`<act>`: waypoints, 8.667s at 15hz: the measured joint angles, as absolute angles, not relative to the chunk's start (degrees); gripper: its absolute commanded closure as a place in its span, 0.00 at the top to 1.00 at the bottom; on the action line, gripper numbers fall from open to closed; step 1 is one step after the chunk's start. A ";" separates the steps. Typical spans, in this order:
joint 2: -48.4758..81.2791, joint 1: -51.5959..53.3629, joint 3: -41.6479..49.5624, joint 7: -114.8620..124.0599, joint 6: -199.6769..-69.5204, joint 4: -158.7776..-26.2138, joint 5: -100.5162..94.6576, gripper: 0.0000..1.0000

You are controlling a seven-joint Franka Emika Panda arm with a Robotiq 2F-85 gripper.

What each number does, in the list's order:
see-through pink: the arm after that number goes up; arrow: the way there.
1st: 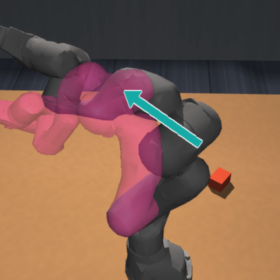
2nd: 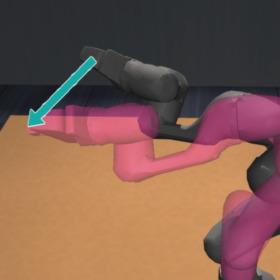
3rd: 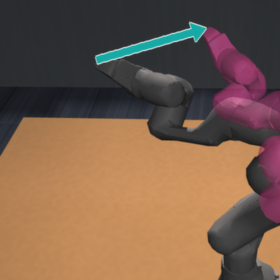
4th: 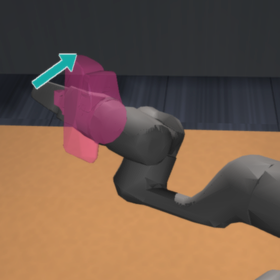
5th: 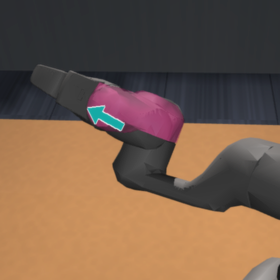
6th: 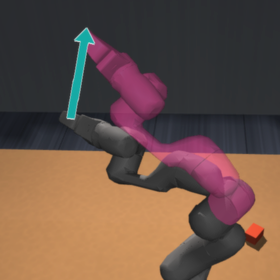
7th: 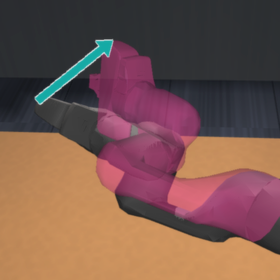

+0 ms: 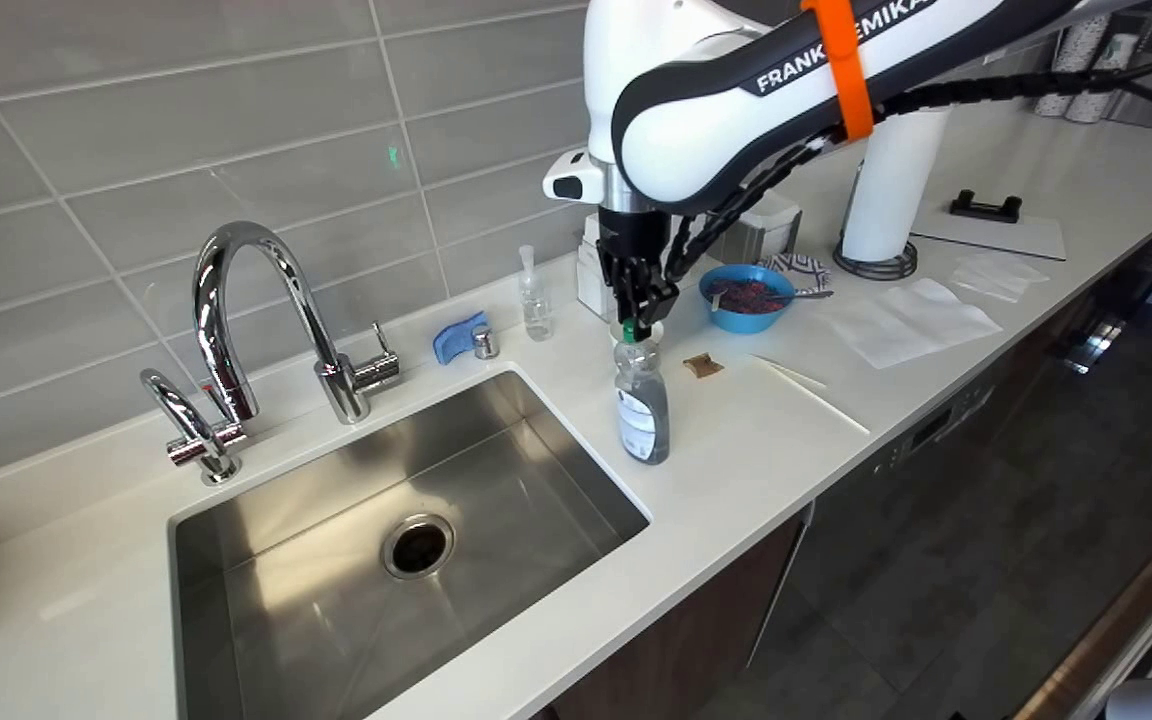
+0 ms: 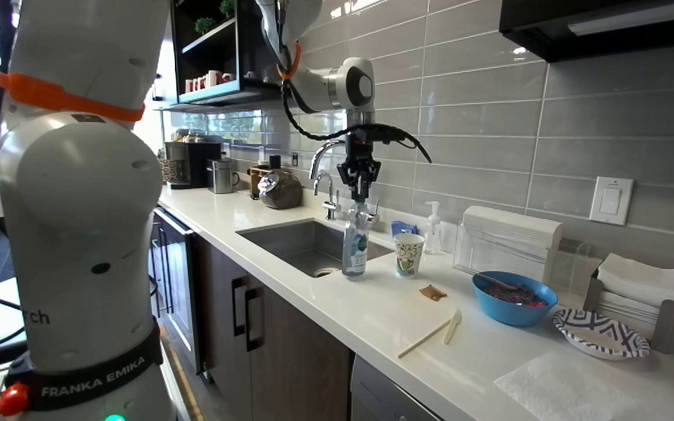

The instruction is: Open the lid of the bottle

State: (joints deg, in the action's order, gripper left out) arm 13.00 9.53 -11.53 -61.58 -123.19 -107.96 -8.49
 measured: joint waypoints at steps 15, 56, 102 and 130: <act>13.26 9.53 -10.76 -55.05 -131.50 -109.69 -11.20 0.10; 12.75 9.02 -10.65 -59.98 -131.10 -110.11 -11.43 0.03; 12.97 9.00 -10.92 -48.13 -130.43 -107.51 -8.71 0.00; 9.42 9.12 -10.87 -36.44 -117.83 -105.37 -9.11 0.69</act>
